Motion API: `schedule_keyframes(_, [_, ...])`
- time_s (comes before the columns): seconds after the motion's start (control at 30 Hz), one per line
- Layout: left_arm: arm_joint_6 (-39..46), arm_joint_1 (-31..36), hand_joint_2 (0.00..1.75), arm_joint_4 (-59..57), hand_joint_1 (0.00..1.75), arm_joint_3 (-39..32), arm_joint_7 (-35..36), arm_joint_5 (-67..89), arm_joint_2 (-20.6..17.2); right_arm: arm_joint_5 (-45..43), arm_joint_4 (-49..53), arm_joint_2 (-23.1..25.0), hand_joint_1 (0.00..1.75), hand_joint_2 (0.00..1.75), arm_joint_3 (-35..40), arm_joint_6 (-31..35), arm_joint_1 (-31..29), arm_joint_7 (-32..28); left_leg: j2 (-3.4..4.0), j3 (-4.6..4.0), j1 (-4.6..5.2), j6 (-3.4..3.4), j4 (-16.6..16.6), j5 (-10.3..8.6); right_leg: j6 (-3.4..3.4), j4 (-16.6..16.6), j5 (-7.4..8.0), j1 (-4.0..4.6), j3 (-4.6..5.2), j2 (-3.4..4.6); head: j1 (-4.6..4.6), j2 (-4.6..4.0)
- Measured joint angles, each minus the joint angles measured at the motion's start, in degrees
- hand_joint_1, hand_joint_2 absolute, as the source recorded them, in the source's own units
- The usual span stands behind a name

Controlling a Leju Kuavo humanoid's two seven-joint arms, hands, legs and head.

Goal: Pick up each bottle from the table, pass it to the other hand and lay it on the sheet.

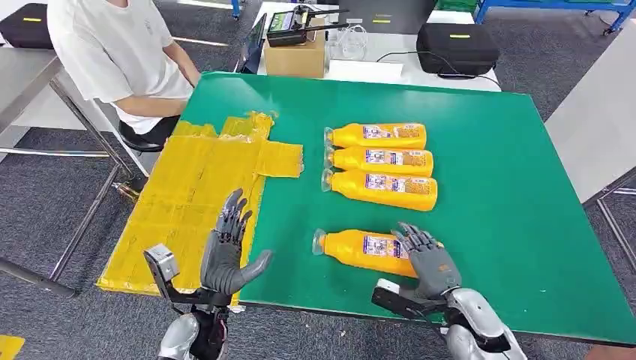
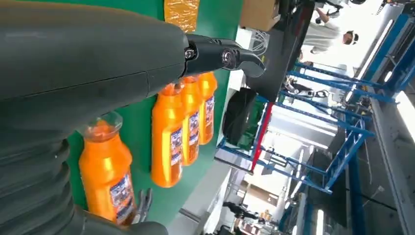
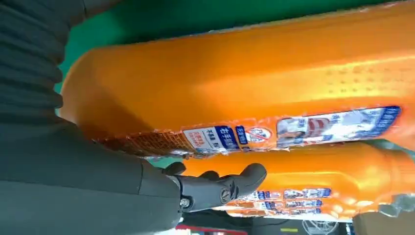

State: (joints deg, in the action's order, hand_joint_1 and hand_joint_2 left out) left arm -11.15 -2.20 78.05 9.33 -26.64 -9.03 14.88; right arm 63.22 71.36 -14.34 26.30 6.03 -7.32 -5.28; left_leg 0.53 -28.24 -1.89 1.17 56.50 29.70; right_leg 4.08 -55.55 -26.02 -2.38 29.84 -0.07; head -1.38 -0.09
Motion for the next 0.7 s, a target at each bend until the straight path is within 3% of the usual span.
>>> schedule_keyframes(0.2, [0.13, -0.74, 1.75, -0.02, 0.0, -0.39, 0.02, 0.57, 0.0, 4.78, -1.33, -0.26, 0.0, 1.75, 2.16, 0.65, -2.44, 4.41, -0.01, 0.04, 0.0, 0.0, 0.0, -0.01, 0.0, 0.0, 0.0, 0.0, -0.03, 0.0, 0.0, 0.0])
schedule_keyframes(0.23, [0.13, -0.76, 1.75, -0.02, 0.0, -0.46, 0.02, 0.59, 0.0, 4.85, -1.49, -0.28, 0.21, 1.75, 2.38, 0.65, -2.69, 4.56, -0.02, 0.03, 0.0, 0.0, 0.0, -0.01, 0.0, -0.01, 0.0, 0.0, -0.03, -0.01, 0.0, 0.0])
schedule_keyframes(0.27, [0.15, -0.78, 1.75, -0.02, 0.0, -0.55, 0.02, 0.68, 0.0, 4.91, -1.64, -0.31, 1.4, 1.75, 2.6, 0.61, -2.89, 4.63, -0.02, 0.03, 0.0, 0.0, 0.0, -0.01, 0.0, -0.01, 0.0, 0.01, -0.03, -0.01, 0.0, 0.0])
schedule_keyframes(0.3, [0.17, -0.81, 1.75, -0.02, 0.0, -0.63, 0.02, 0.79, 0.0, 5.15, -1.79, -0.31, 1.75, 1.75, 2.77, 0.33, -3.13, 4.89, -0.01, 0.02, -0.01, 0.0, 0.0, -0.01, 0.0, -0.01, 0.0, 0.01, -0.03, 0.0, 0.0, 0.0])
schedule_keyframes(0.5, [0.37, -0.82, 1.75, -0.02, 0.0, -1.14, 0.02, 1.48, 0.0, 3.58, -4.53, -0.63, 1.75, 1.75, 4.96, -5.62, -6.49, 5.22, 0.01, 0.05, 0.0, 0.0, 0.0, -0.01, 0.0, 0.0, 0.0, 0.0, -0.04, 0.01, 0.02, 0.0])
schedule_keyframes(0.7, [0.37, -0.82, 1.75, -0.02, 0.0, -1.14, 0.02, 1.48, 0.0, 3.58, -4.53, -0.63, 1.75, 1.75, 4.96, -5.62, -6.49, 5.22, 0.01, 0.05, 0.0, 0.0, 0.0, -0.01, 0.0, 0.0, 0.0, 0.0, -0.04, 0.01, 0.02, 0.0])
